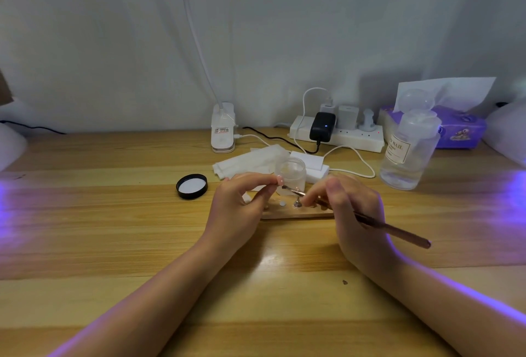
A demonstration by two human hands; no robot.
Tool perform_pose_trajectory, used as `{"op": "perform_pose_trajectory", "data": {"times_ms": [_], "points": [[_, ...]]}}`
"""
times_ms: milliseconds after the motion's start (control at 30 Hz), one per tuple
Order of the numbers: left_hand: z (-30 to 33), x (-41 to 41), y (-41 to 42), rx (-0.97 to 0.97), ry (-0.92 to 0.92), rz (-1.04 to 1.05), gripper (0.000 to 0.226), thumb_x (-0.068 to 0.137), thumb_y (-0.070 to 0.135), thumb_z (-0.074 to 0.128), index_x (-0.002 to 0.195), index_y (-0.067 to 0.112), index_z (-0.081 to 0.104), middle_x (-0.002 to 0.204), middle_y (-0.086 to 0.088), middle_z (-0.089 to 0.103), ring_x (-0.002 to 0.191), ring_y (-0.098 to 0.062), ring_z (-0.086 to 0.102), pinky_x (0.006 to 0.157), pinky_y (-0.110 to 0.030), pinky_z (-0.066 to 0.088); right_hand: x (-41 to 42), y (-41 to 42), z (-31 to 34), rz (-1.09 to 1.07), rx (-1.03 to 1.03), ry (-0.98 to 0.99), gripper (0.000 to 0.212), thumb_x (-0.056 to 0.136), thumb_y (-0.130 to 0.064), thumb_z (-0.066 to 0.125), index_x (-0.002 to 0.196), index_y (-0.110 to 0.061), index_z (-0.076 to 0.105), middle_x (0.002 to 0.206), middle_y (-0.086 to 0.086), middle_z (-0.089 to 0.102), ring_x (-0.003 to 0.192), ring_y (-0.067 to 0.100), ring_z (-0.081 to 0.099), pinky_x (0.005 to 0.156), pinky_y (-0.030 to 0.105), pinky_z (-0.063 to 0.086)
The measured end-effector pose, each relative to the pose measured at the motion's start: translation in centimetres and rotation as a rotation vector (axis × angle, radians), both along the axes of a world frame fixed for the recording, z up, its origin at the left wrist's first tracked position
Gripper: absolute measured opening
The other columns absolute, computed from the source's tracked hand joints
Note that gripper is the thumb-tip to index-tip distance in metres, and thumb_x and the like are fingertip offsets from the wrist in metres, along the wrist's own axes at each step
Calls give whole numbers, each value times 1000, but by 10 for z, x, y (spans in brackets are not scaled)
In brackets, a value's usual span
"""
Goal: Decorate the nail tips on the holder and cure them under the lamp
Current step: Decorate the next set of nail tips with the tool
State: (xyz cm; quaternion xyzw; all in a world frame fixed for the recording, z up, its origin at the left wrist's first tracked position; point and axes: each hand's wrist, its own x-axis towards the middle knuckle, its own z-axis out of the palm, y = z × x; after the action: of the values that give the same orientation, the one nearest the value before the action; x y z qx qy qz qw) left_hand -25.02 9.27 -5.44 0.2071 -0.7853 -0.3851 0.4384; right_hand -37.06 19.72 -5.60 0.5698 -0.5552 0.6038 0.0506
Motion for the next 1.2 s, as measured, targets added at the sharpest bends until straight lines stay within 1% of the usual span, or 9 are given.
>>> {"op": "perform_pose_trajectory", "data": {"times_ms": [133, 233, 333, 500, 700, 867, 1000, 1133, 1200], "points": [[-2, 0, -1, 6, -6, 1, 32, 81, 3, 64, 88, 34, 65, 89, 14, 67, 94, -14, 63, 87, -53, 45, 0, -2, 0, -5, 96, -3, 34, 90, -35, 32, 75, -27, 61, 72, -13, 61, 72, 2, 55, 70, 32, 42], [-3, 1, -2, 8, -12, -2, 27, 81, 3, 64, 93, 28, 67, 92, 10, 68, 96, -14, 62, 88, -52, 45, 0, 1, 0, 27, 65, -33, 36, 91, -33, 30, 68, -31, 58, 66, -7, 62, 69, 2, 56, 71, 37, 42], [-2, 1, -1, 5, -19, -1, 29, 82, 4, 64, 92, 31, 66, 92, 12, 68, 96, -12, 62, 89, -52, 44, 1, 2, 0, 26, 12, -24, 36, 91, -28, 29, 69, -32, 57, 65, -8, 61, 67, 2, 56, 68, 37, 42], [1, 0, 1, -14, -7, 1, 34, 81, 3, 64, 90, 36, 64, 89, 19, 65, 93, -5, 63, 88, -46, 48, 1, -1, 2, -17, 111, -50, 30, 89, -39, 32, 78, -32, 59, 74, -14, 62, 76, 3, 57, 72, 32, 44], [0, 0, 1, 9, -7, 7, 29, 81, 8, 66, 90, 36, 66, 90, 20, 67, 92, -3, 63, 88, -52, 46, 2, 3, 3, 35, 59, -70, 37, 91, -33, 31, 69, -29, 60, 67, -4, 63, 68, 7, 57, 70, 46, 45], [2, -1, 2, 6, -13, 9, 30, 79, 13, 67, 85, 42, 65, 87, 28, 65, 92, 4, 62, 91, -51, 45, 1, 1, 5, -5, 110, -108, 39, 88, -39, 31, 76, -19, 63, 74, -10, 61, 76, 5, 56, 71, 26, 43], [1, -1, 1, 17, -18, -1, 28, 78, 14, 68, 83, 42, 66, 84, 27, 66, 90, 2, 63, 90, -53, 45, 3, 1, 4, 14, 124, -60, 36, 88, -38, 34, 72, -23, 62, 71, -14, 60, 74, 1, 56, 73, 26, 41], [1, 0, -1, 17, -29, -30, 30, 80, 9, 67, 84, 39, 66, 84, 25, 66, 90, 7, 62, 81, -29, 52, 2, 3, 3, 49, 64, -58, 42, 89, -32, 34, 67, -13, 64, 68, -6, 62, 70, 6, 57, 71, 34, 43], [1, 1, -2, 39, -40, -32, 28, 80, 10, 67, 82, 38, 66, 81, 27, 66, 88, 9, 60, 72, -16, 51, 1, 3, 3, 29, 51, -83, 40, 88, -33, 34, 69, -13, 63, 69, -5, 62, 71, 7, 57, 70, 29, 43]]}}
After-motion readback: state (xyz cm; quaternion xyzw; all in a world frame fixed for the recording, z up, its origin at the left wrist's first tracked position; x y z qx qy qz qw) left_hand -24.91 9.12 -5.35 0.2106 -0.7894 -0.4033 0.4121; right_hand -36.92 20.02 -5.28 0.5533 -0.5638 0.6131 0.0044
